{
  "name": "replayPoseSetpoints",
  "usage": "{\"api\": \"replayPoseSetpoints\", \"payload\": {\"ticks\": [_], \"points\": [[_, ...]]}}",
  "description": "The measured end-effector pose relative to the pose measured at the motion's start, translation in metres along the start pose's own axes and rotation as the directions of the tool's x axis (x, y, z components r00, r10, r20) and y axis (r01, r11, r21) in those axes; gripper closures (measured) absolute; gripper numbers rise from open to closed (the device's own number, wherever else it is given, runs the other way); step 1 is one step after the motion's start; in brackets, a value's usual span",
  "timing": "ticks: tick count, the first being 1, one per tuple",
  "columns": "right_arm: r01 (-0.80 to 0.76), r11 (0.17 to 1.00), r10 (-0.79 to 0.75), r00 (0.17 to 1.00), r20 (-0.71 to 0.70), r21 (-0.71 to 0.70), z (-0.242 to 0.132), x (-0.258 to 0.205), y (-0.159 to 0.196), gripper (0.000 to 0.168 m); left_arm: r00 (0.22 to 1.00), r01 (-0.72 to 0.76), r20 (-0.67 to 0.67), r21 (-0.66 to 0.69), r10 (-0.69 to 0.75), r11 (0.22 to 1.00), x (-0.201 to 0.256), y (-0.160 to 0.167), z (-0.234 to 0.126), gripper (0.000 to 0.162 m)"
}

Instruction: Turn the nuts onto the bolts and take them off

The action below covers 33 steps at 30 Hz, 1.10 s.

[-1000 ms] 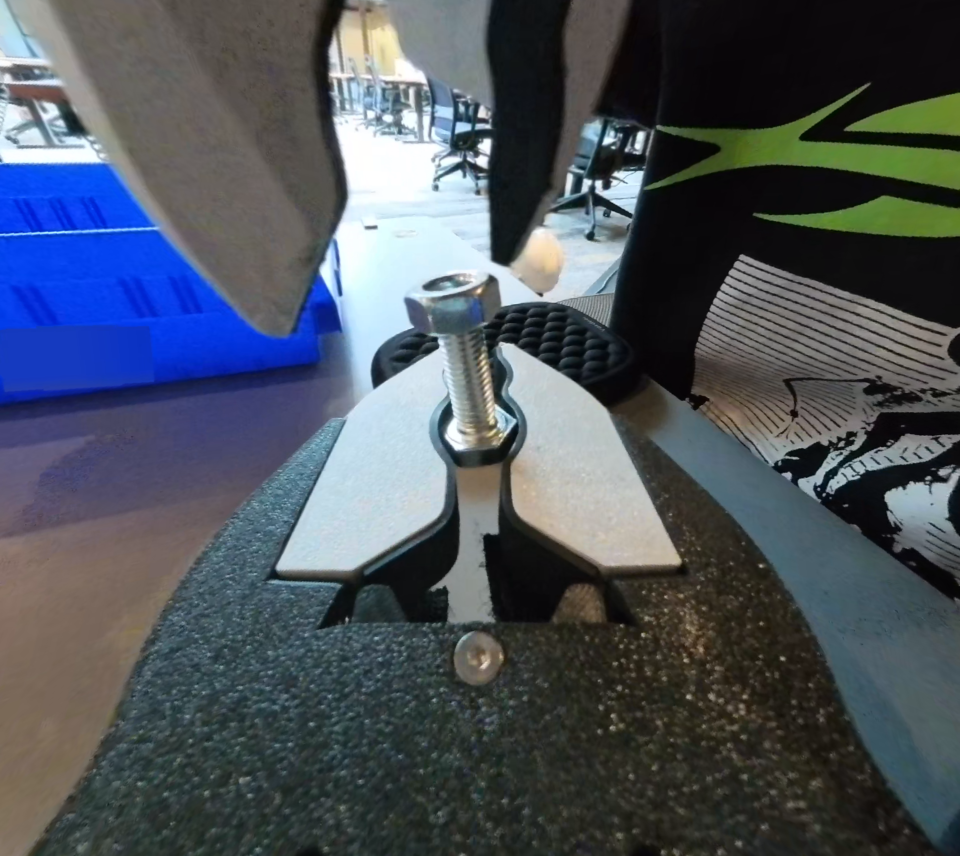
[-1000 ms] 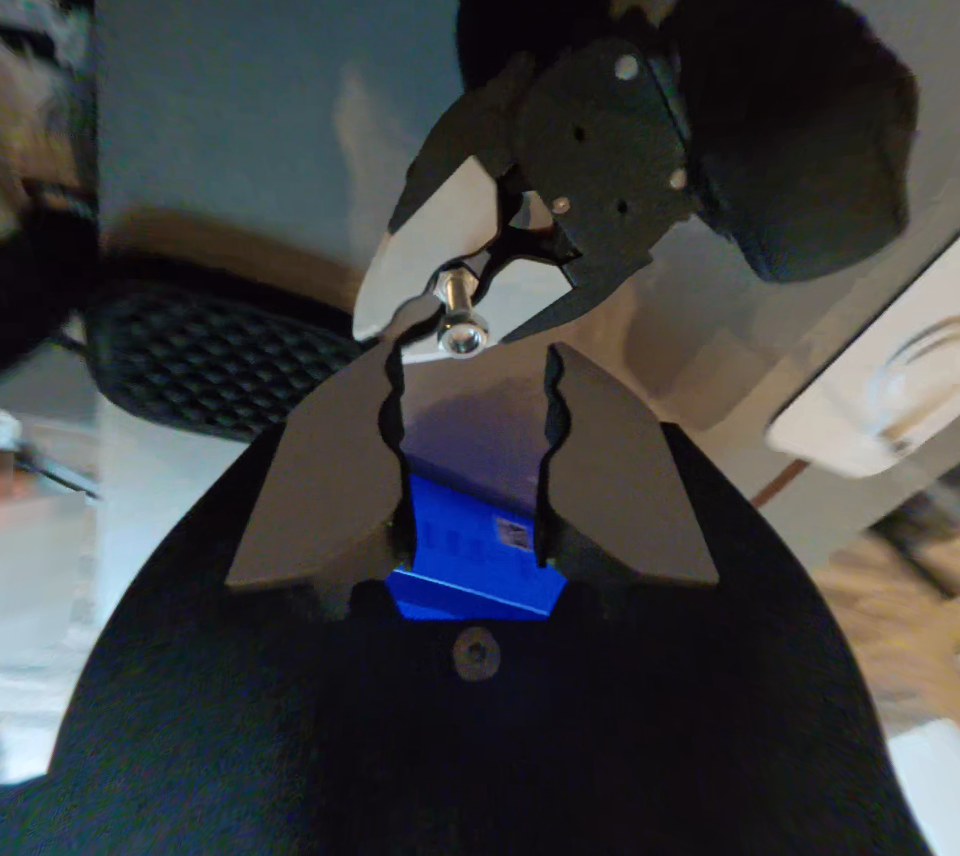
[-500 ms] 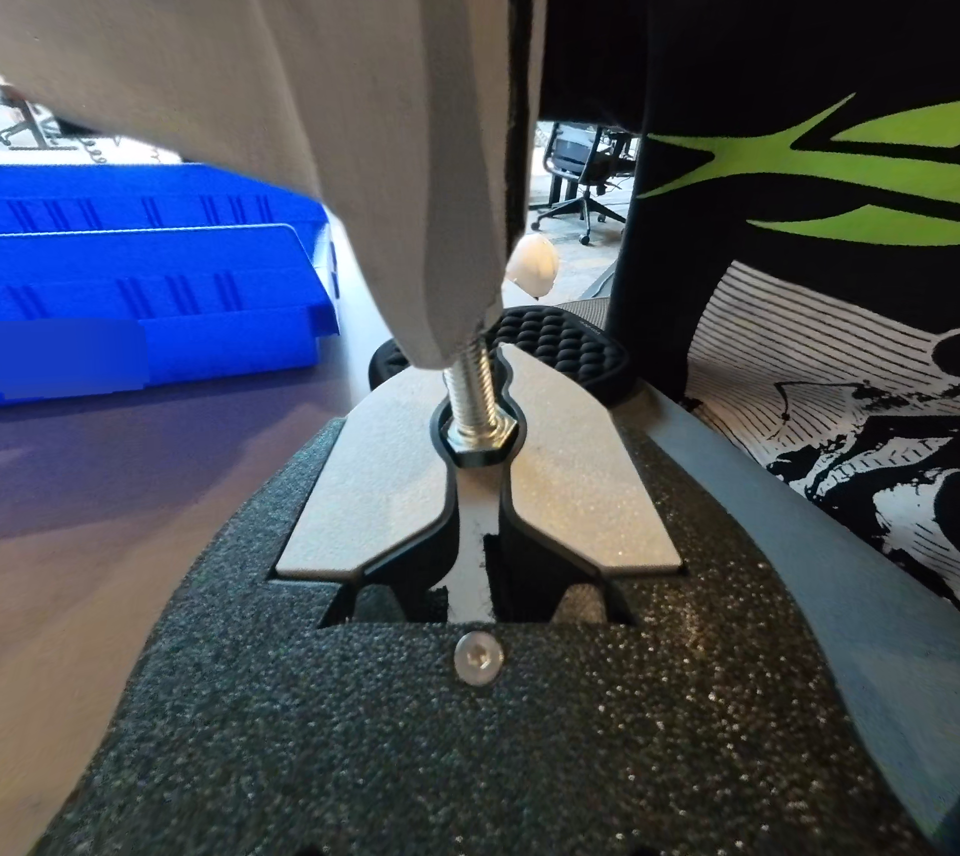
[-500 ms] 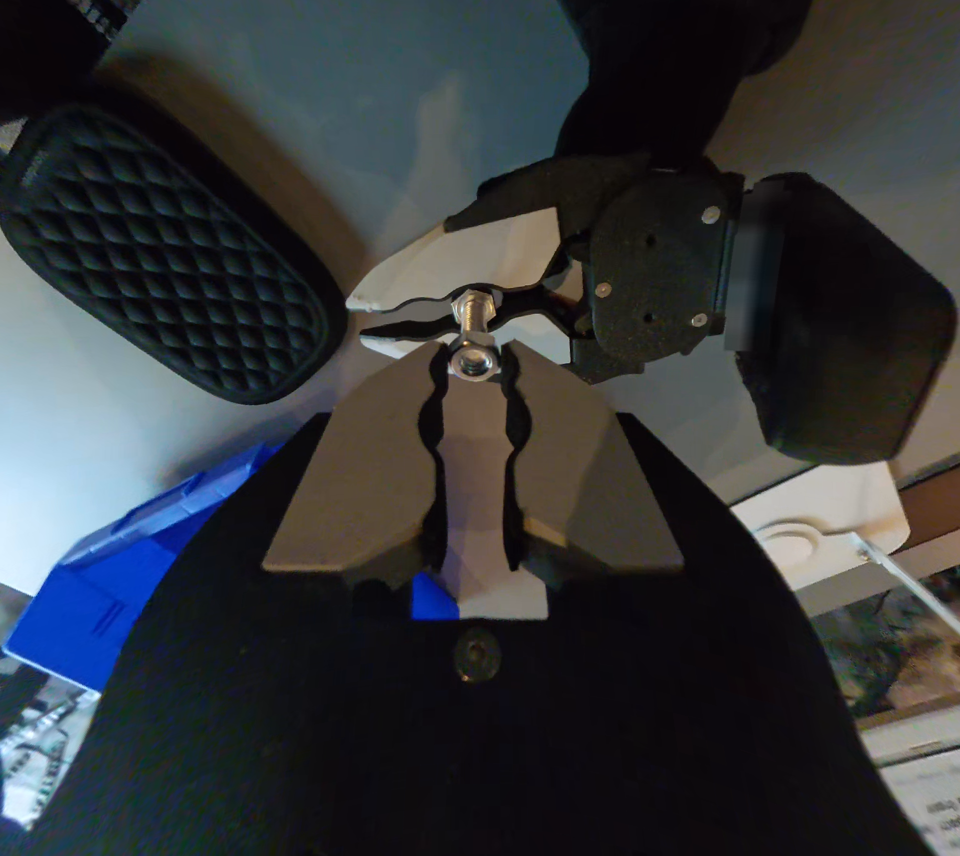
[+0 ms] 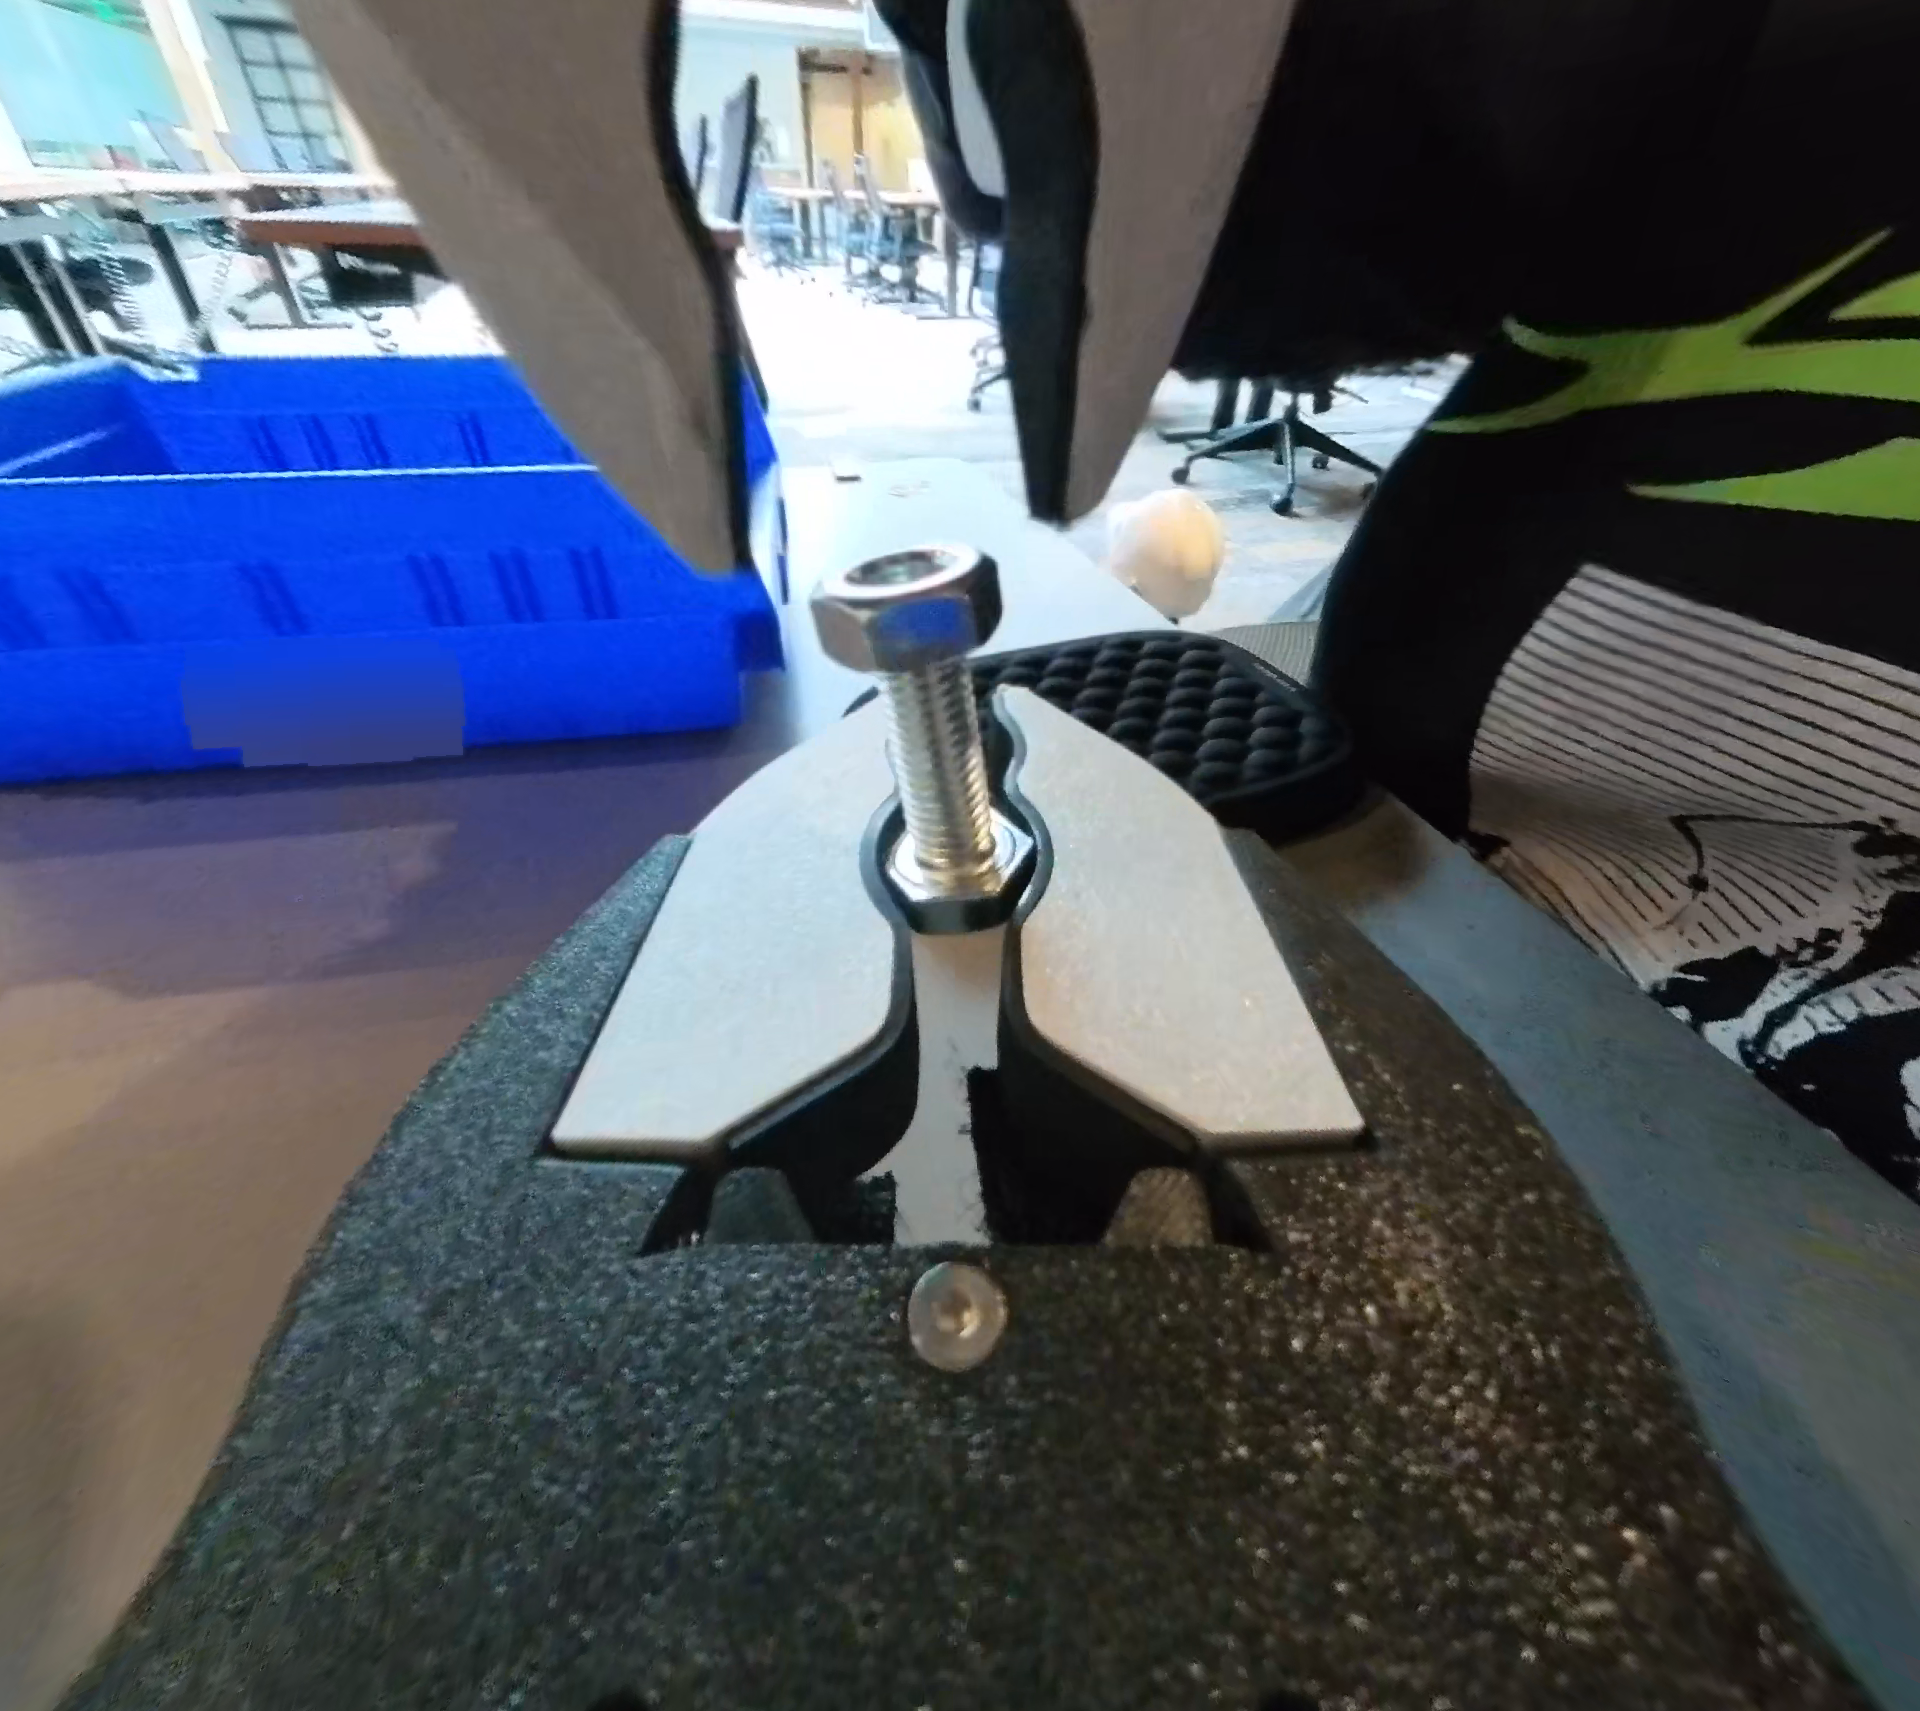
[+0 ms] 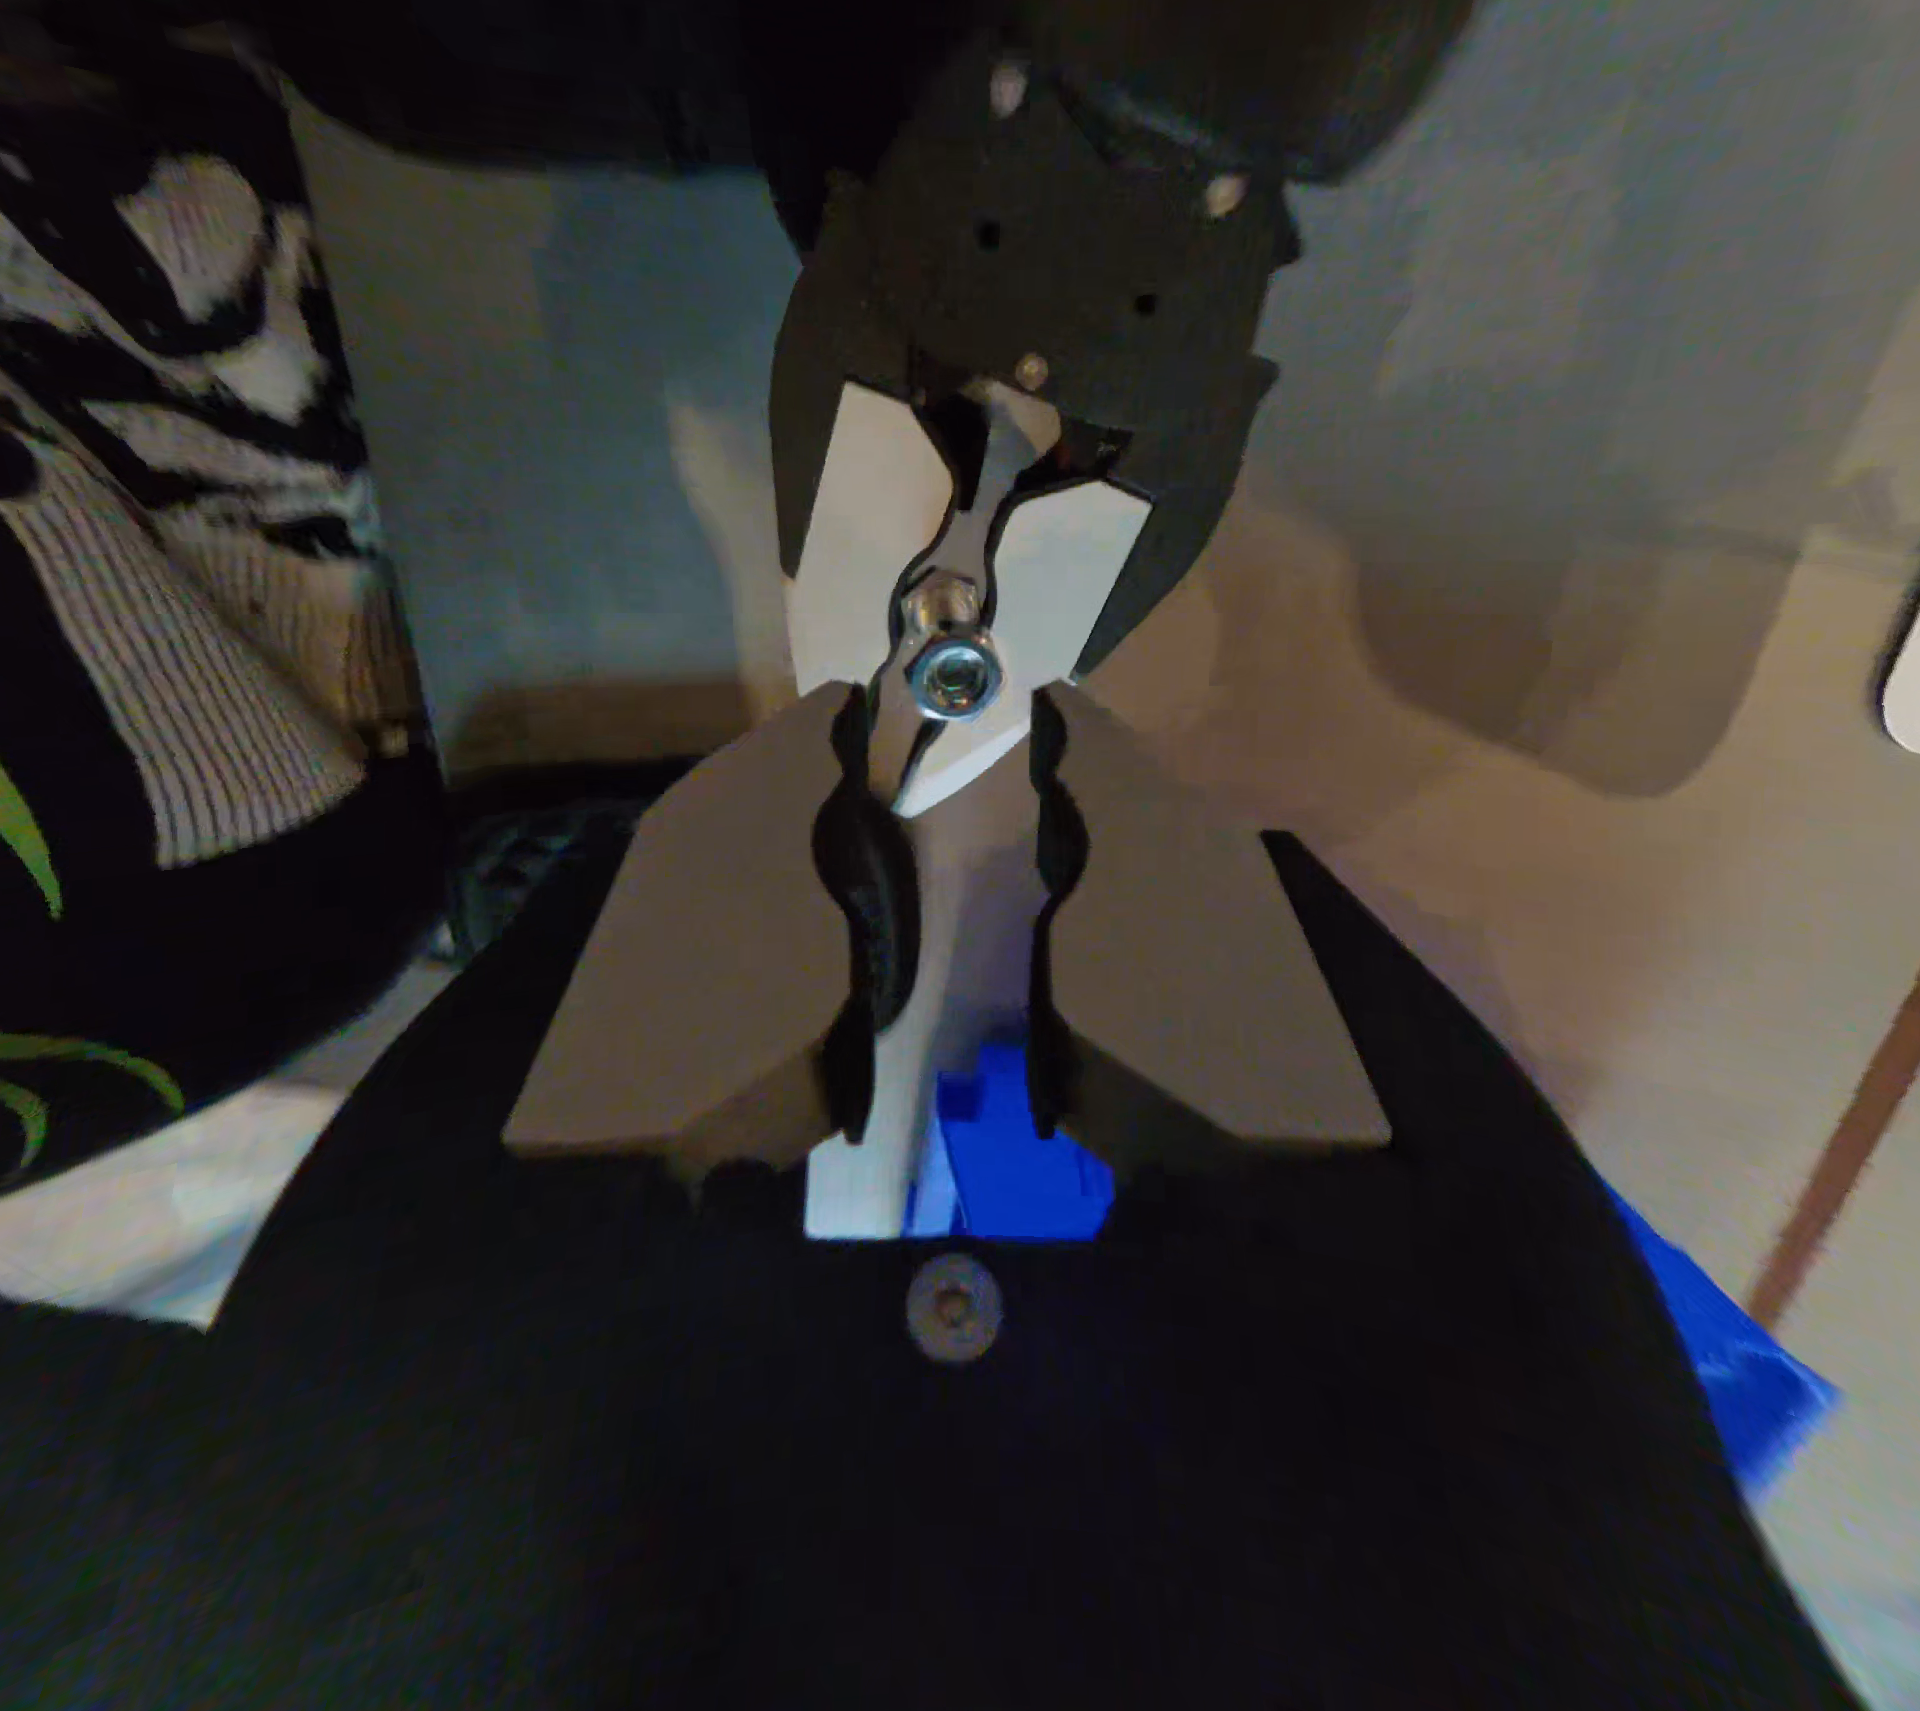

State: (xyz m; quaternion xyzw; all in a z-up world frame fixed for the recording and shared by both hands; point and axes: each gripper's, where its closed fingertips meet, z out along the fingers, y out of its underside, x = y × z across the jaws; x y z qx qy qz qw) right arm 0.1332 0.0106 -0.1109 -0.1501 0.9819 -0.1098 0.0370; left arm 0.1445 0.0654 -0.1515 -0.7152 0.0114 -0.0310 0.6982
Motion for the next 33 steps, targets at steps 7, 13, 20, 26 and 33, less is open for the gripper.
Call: {"api": "replayPoseSetpoints", "payload": {"ticks": [7,13,20,26,33], "points": [[0.006,0.524,0.109,0.991,-0.074,0.851,-0.062,0.024,-0.028,0.078,0.989,-0.018,0.149,0.099,0.003,0.995,-0.025,-0.017,-0.021,0.15],[-0.052,0.24,0.121,0.992,0.023,0.969,-0.031,0.03,-0.026,0.021,0.968,-0.037,0.25,0.157,-0.003,0.987,-0.041,-0.023,-0.035,0.15],[-0.033,0.281,0.061,0.998,0.016,0.959,-0.004,0.024,-0.025,0.083,0.967,-0.048,0.255,0.096,0.022,0.994,-0.044,-0.011,-0.028,0.15],[0.0,0.327,0.02,1.0,-0.007,0.945,0.005,0.016,-0.024,0.101,0.968,-0.044,0.249,0.09,0.02,0.995,-0.043,-0.01,-0.027,0.15],[0.085,0.27,-0.004,0.996,-0.087,0.959,-0.007,0.011,-0.013,0.158,0.968,-0.037,0.249,0.097,0.012,0.995,-0.044,-0.011,-0.027,0.15]]}}
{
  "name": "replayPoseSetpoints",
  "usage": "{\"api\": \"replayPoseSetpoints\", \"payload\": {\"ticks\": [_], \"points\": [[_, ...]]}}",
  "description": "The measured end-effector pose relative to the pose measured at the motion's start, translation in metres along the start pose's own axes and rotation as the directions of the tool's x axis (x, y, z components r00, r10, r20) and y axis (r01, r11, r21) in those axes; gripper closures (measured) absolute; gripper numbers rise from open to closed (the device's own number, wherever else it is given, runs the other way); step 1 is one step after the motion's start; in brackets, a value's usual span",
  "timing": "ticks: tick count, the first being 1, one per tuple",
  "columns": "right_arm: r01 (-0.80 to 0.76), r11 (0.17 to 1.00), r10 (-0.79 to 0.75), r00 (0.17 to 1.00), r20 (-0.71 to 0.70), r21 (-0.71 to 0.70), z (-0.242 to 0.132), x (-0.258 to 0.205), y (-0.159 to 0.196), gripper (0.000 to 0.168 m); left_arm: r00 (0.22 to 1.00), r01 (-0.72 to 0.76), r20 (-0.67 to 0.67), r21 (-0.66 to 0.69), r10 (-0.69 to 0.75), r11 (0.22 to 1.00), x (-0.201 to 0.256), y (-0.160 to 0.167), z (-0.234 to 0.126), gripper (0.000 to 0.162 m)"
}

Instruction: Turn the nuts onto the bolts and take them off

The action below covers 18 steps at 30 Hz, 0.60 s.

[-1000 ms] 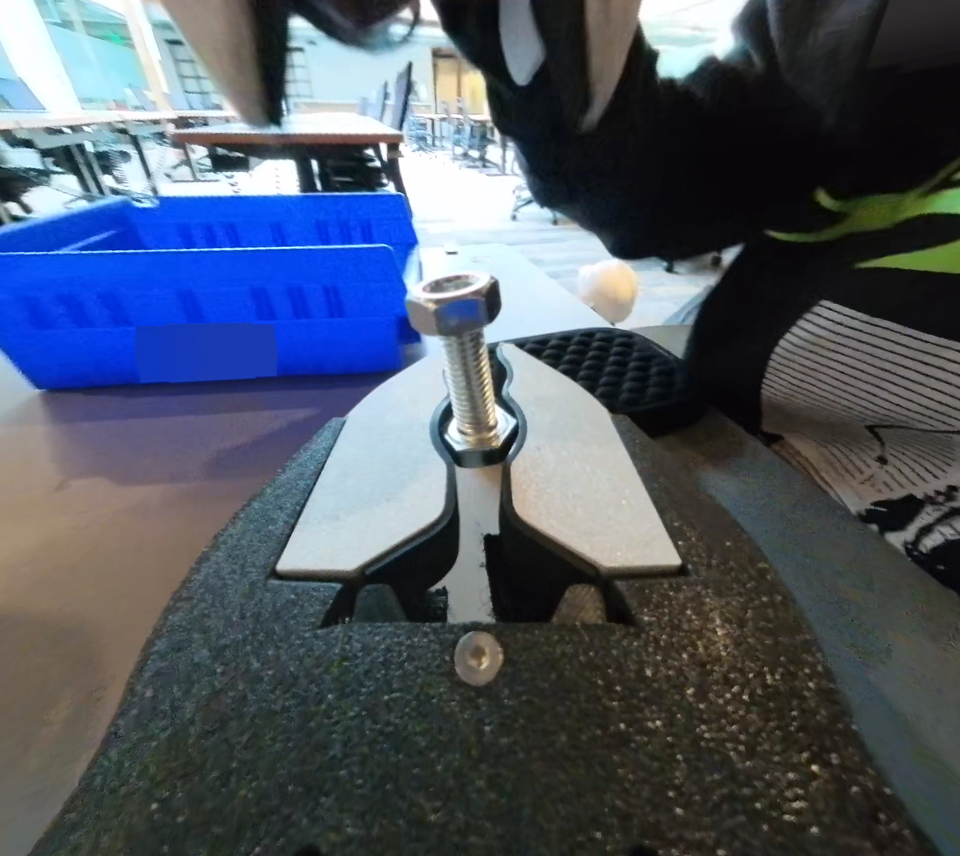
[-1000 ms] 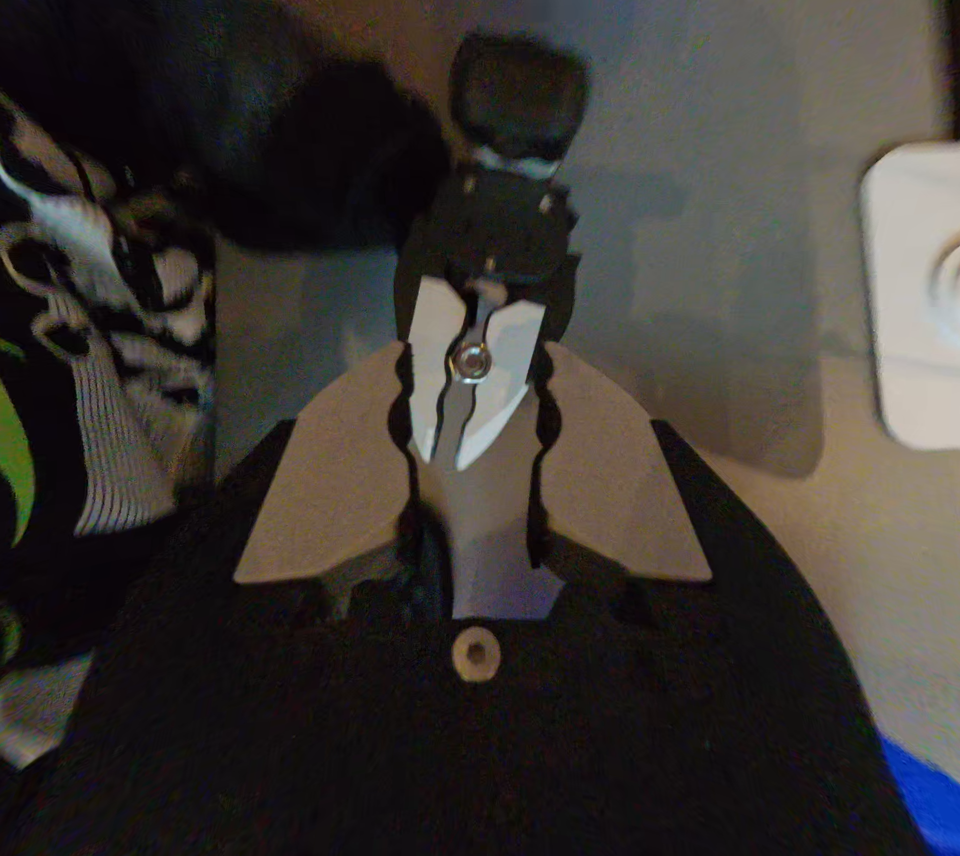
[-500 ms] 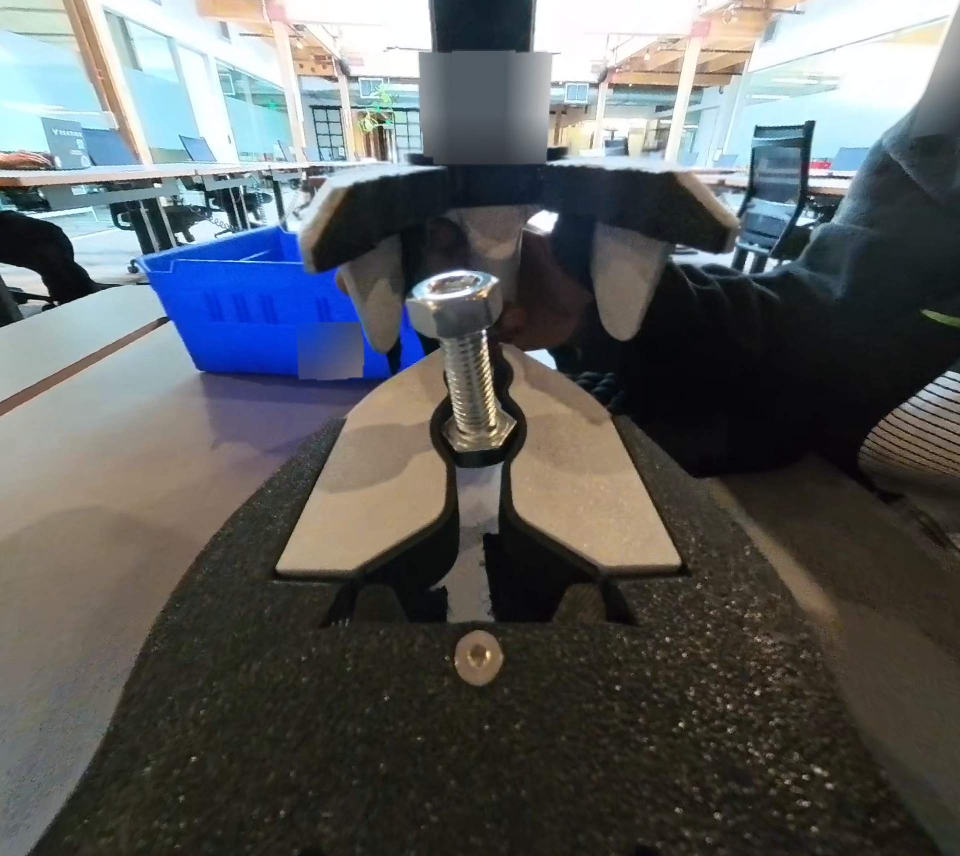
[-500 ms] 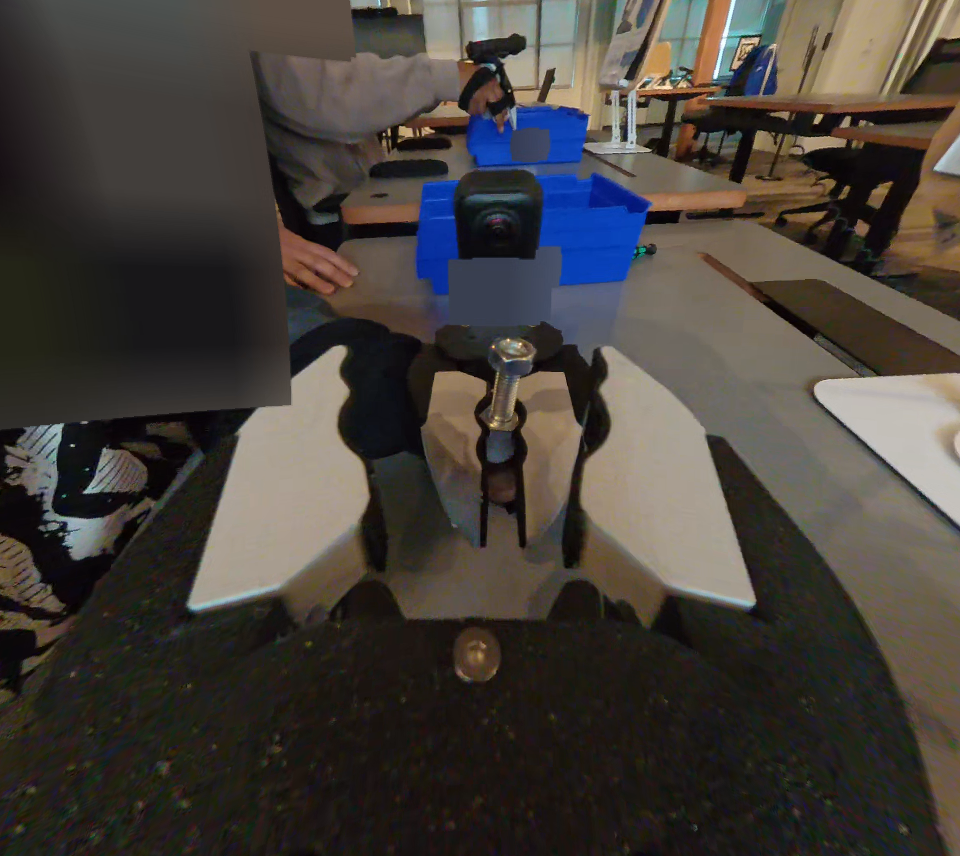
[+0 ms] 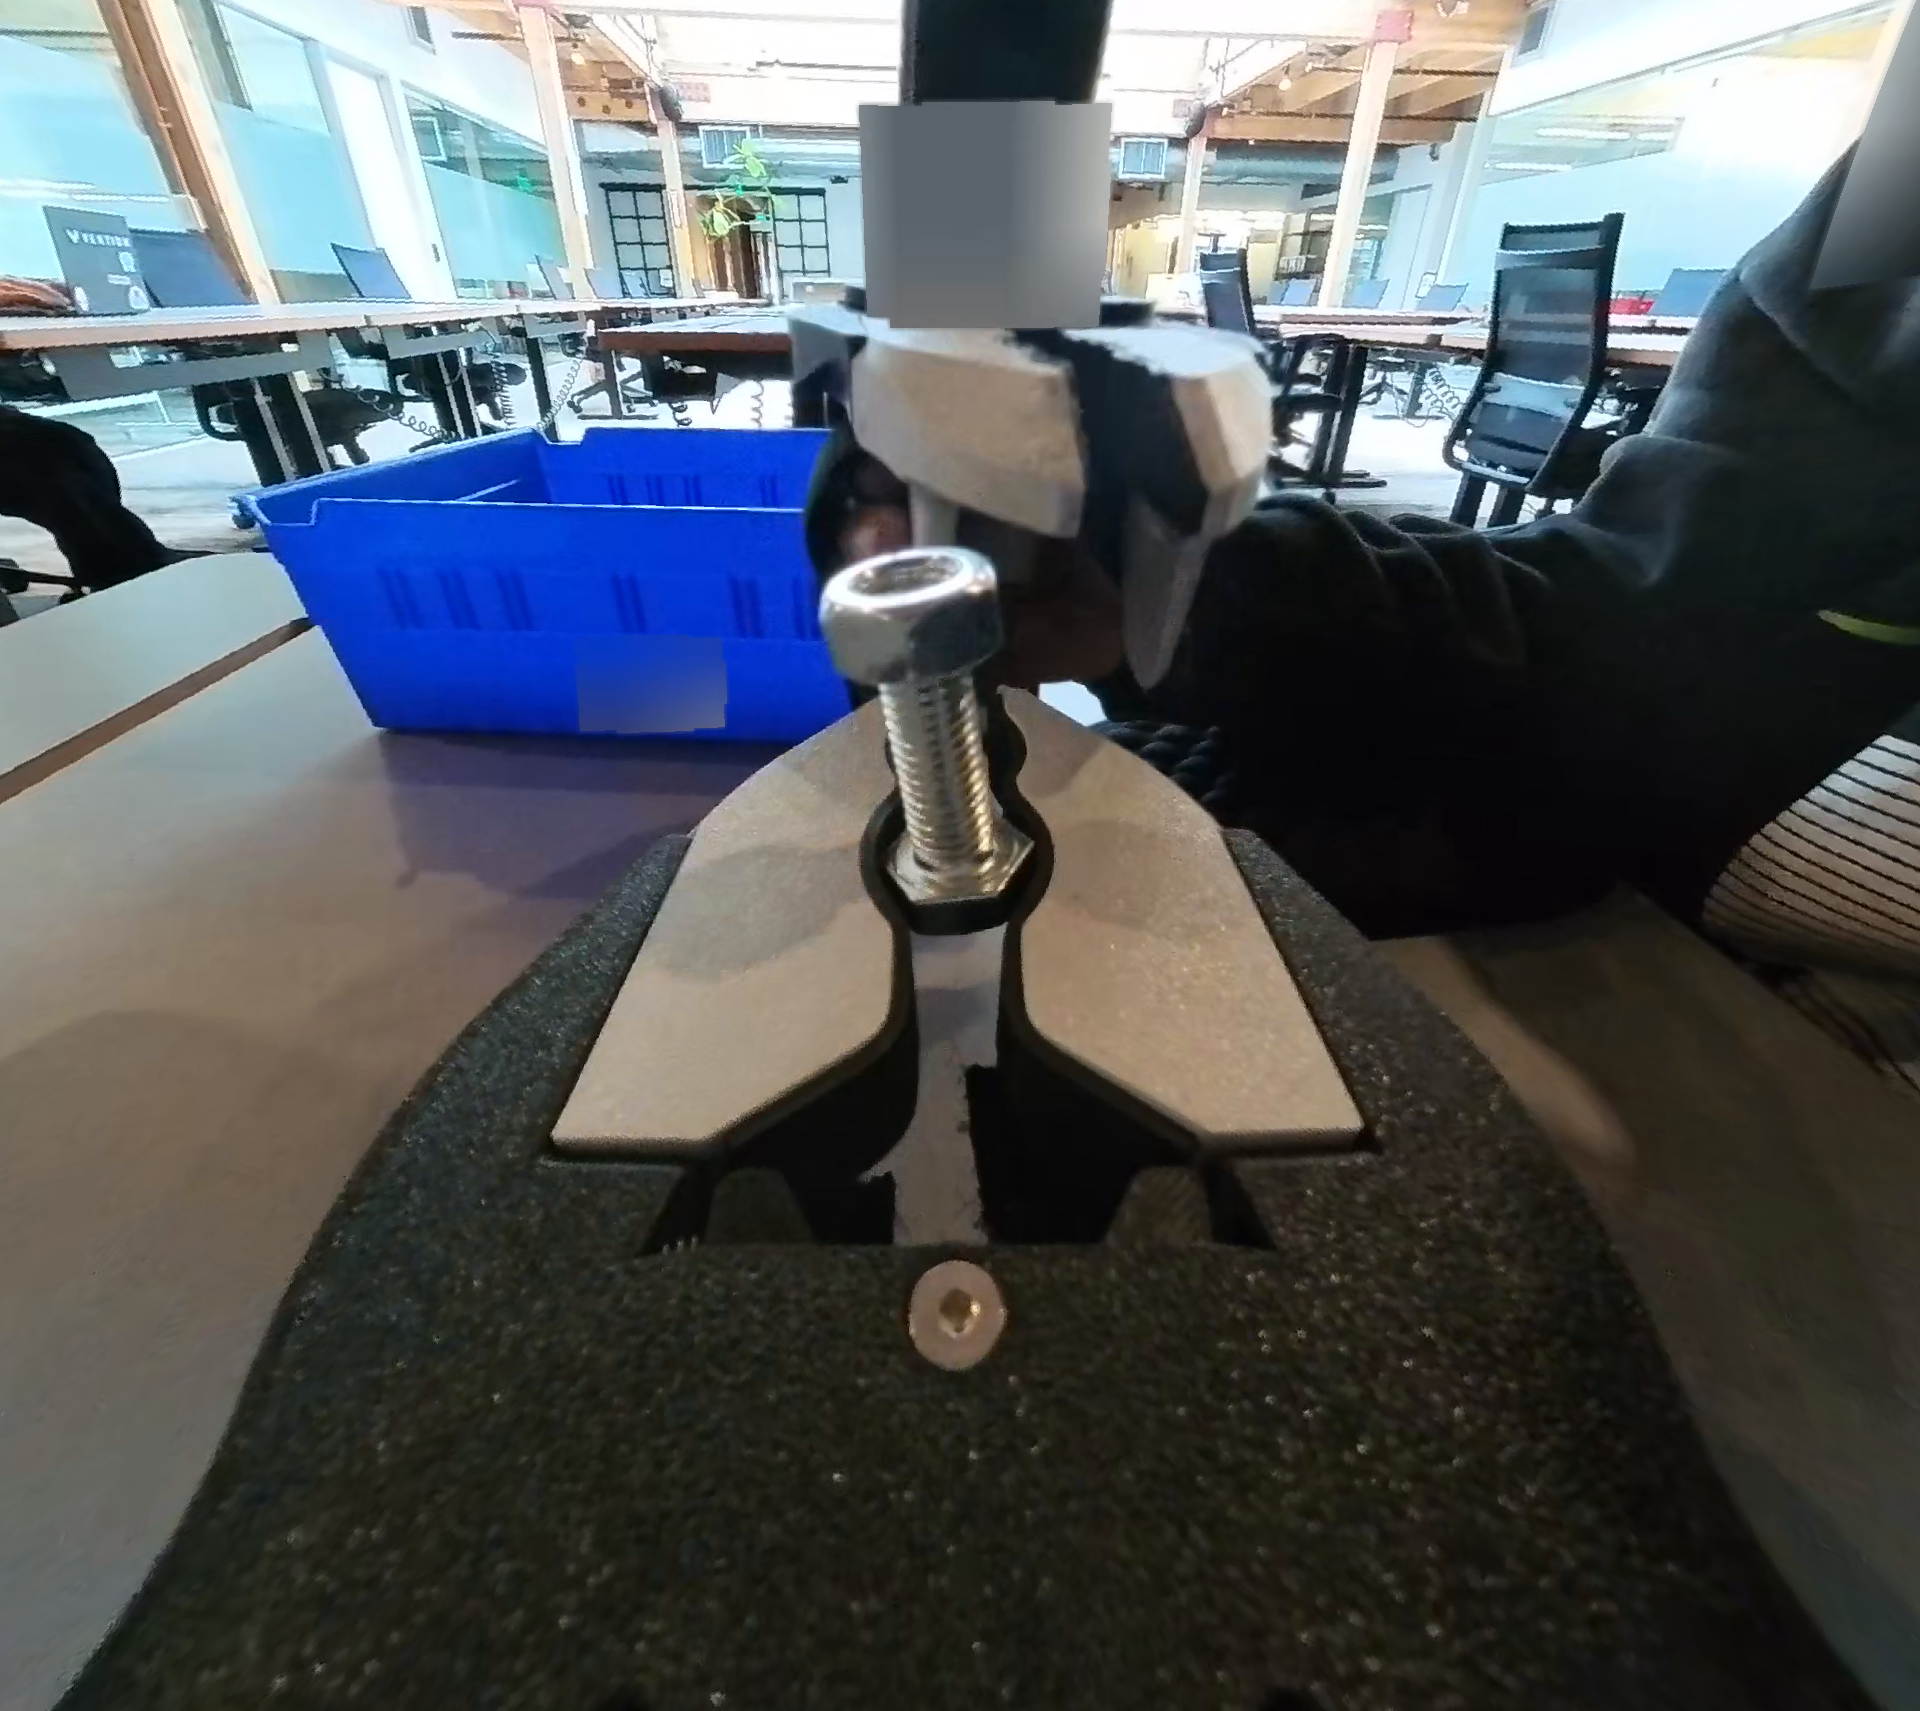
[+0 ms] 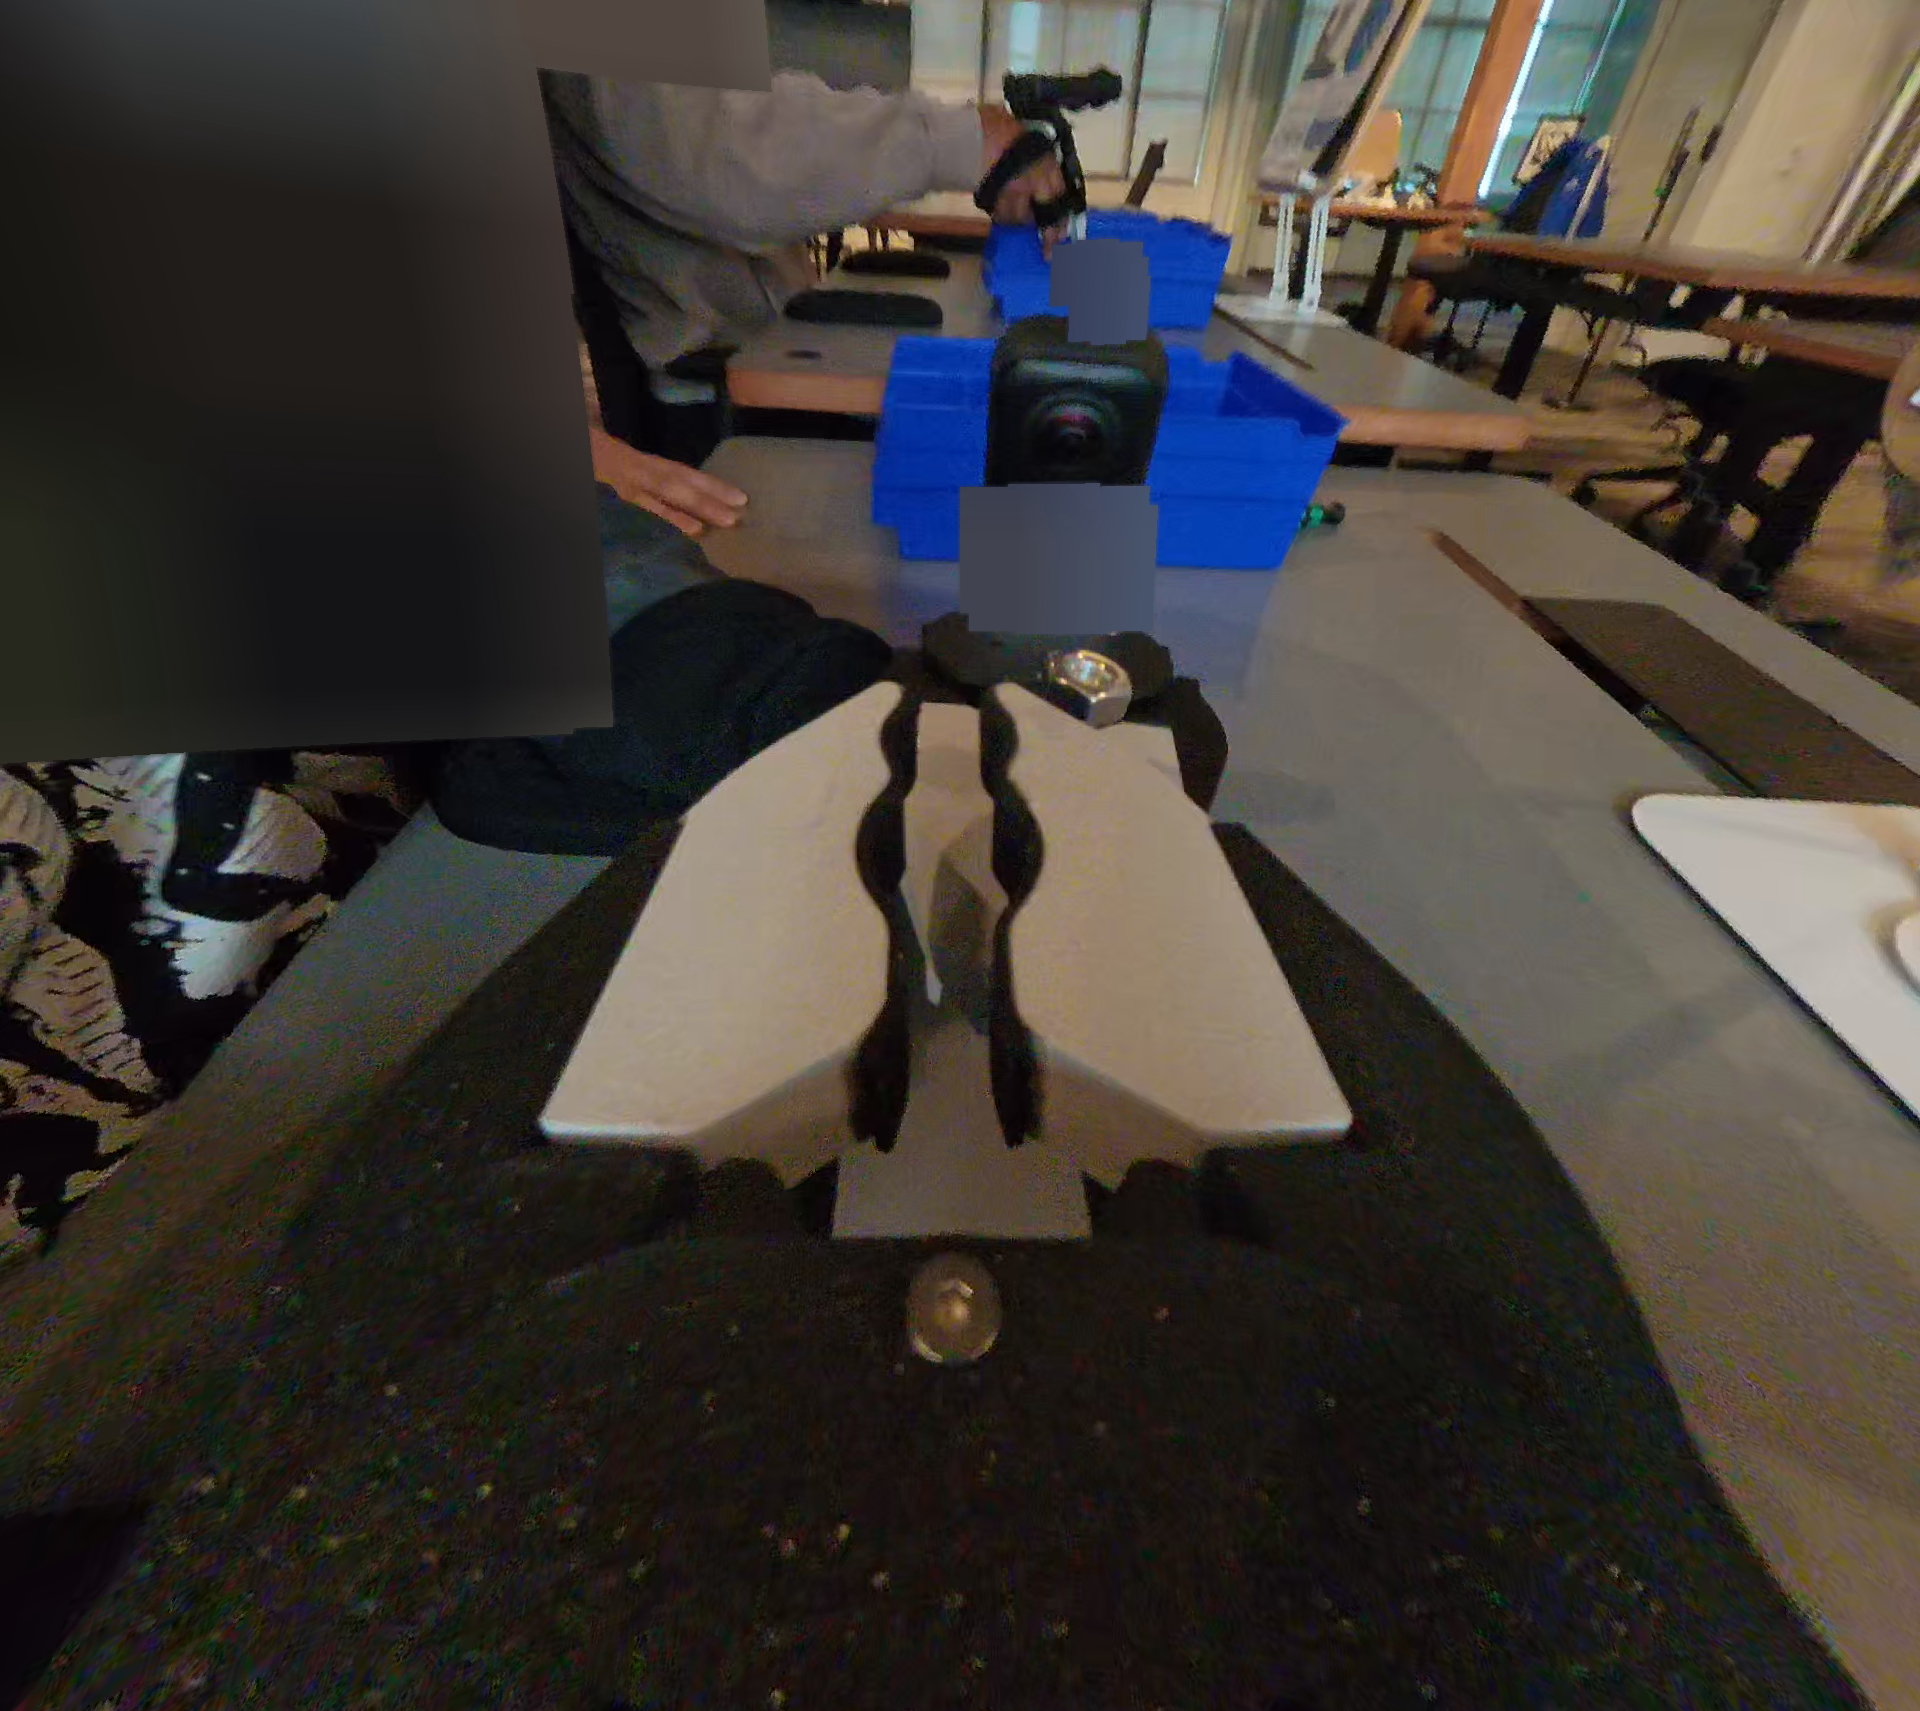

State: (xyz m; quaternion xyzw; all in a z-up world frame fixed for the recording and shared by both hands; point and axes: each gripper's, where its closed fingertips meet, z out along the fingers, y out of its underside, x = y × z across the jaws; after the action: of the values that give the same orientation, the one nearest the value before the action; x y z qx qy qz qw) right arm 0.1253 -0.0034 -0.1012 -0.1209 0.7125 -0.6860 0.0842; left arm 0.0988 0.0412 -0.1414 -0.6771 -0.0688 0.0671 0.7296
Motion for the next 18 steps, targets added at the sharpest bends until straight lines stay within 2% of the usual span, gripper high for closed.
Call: {"api": "replayPoseSetpoints", "payload": {"ticks": [1,2,3,4,7,9,11,12,13,14,16,17,18], "points": [[-0.014,1.0,0.014,1.0,-0.001,0.015,0.0,0.001,-0.002,0.154,1.0,-0.003,-0.003,-0.004,0.003,1.0,0.001,0.0,0.0,0.15],[-0.035,0.999,0.036,0.999,-0.029,0.015,0.001,0.007,-0.001,0.139,1.0,-0.007,-0.006,-0.011,0.007,1.0,0.001,0.001,0.001,0.15],[-0.054,0.999,0.054,0.997,-0.059,0.003,0.003,0.012,0.001,0.116,1.0,-0.009,-0.011,-0.016,0.009,1.0,0.002,0.002,0.002,0.15],[-0.061,0.998,0.06,0.996,-0.07,-0.015,0.006,0.014,0.004,0.106,1.0,-0.01,-0.014,-0.018,0.01,1.0,0.003,0.002,0.002,0.15],[-0.031,0.998,0.028,0.999,-0.045,-0.061,0.011,0.008,0.009,0.111,1.0,-0.008,-0.014,-0.016,0.008,1.0,0.003,0.002,0.002,0.15],[-0.009,0.998,0.006,0.999,-0.045,-0.062,0.009,0.006,0.008,0.122,1.0,-0.01,-0.015,-0.015,0.01,1.0,0.003,0.002,0.002,0.151],[0.018,0.999,-0.018,1.0,-0.007,-0.029,0.002,-0.001,0.002,0.16,1.0,-0.004,-0.014,-0.014,0.004,1.0,0.002,0.002,0.001,0.15],[0.023,1.0,-0.023,1.0,0.008,0.011,-0.001,-0.003,-0.004,0.168,1.0,-0.002,-0.014,-0.014,0.002,1.0,0.002,0.001,0.001,0.15],[0.016,0.999,-0.017,1.0,0.005,0.033,-0.003,-0.002,-0.007,0.167,1.0,-0.005,-0.015,-0.016,0.005,1.0,0.003,0.002,0.002,0.15],[0.004,1.0,-0.004,1.0,-0.019,0.026,-0.003,0.002,-0.006,0.158,1.0,-0.009,-0.016,-0.022,0.009,1.0,0.003,0.003,0.002,0.15],[-0.027,0.999,0.025,0.996,-0.086,-0.02,0.001,0.014,0.001,0.118,1.0,-0.014,-0.021,-0.031,0.013,0.999,0.004,0.004,0.003,0.15],[-0.039,0.998,0.035,0.994,-0.099,-0.047,0.004,0.017,0.005,0.109,1.0,-0.014,-0.023,-0.031,0.013,0.999,0.004,0.004,0.003,0.15],[-0.043,0.996,0.037,0.995,-0.091,-0.072,0.007,0.016,0.009,0.108,1.0,-0.014,-0.024,-0.03,0.013,0.999,0.005,0.003,0.003,0.15]]}}
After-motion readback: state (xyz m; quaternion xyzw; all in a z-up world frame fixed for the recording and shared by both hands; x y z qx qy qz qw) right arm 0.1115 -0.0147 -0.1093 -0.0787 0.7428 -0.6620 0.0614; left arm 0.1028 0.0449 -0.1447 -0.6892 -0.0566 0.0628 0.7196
